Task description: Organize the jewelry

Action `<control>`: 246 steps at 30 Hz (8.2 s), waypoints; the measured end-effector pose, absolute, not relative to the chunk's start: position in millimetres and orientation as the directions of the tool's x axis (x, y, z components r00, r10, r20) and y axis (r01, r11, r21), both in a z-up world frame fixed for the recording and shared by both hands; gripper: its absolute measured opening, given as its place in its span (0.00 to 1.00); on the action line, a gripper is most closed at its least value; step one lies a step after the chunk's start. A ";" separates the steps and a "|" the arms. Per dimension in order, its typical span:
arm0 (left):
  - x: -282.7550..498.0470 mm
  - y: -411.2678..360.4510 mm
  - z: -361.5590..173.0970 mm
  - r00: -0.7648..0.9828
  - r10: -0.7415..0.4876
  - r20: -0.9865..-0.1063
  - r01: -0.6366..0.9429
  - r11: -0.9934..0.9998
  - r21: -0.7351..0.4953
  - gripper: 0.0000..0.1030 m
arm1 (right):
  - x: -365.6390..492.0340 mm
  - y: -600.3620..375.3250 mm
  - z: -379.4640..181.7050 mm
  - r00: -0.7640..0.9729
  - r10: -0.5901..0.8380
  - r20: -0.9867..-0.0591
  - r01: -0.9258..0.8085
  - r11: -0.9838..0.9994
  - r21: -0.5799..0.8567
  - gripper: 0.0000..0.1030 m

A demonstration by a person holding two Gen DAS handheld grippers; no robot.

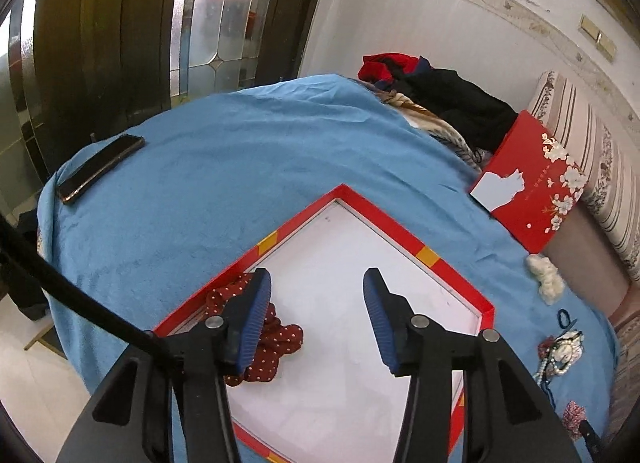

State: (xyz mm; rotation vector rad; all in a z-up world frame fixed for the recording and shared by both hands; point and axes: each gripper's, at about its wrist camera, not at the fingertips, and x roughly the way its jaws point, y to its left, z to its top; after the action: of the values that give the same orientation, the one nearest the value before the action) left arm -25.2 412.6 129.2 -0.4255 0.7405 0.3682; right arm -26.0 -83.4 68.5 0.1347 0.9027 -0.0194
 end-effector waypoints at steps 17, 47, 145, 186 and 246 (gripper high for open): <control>-29.0 443.1 117.6 0.642 0.172 -0.747 -0.534 0.799 -0.275 0.46 | -39.9 193.4 91.9 0.453 0.483 -0.749 -0.547 0.814 0.195 0.07; 1.9 370.7 124.2 0.670 0.085 -0.738 -0.390 0.886 -0.252 0.47 | -22.3 184.8 22.4 0.419 0.385 -0.822 -0.429 0.882 0.194 0.23; 88.7 416.3 69.7 0.641 -0.082 -0.763 -0.366 0.842 -0.397 0.06 | 102.0 214.0 48.8 0.515 0.264 -0.816 -0.392 0.918 0.049 0.16; 32.3 186.7 79.7 0.533 -0.371 -0.760 0.078 0.916 -0.392 0.46 | 10.1 -67.8 44.6 0.562 0.194 -0.804 -0.043 0.978 0.206 0.57; 21.2 110.4 45.4 0.366 -0.442 -0.819 0.218 0.896 -0.386 0.12 | 26.8 -103.1 41.2 0.610 0.172 -0.773 0.050 0.966 0.254 0.54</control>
State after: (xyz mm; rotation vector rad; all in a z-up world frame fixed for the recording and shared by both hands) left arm 21.2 110.4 45.4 -0.2262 1.1201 -0.4289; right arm 26.8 -103.1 41.2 0.2619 0.9147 0.0713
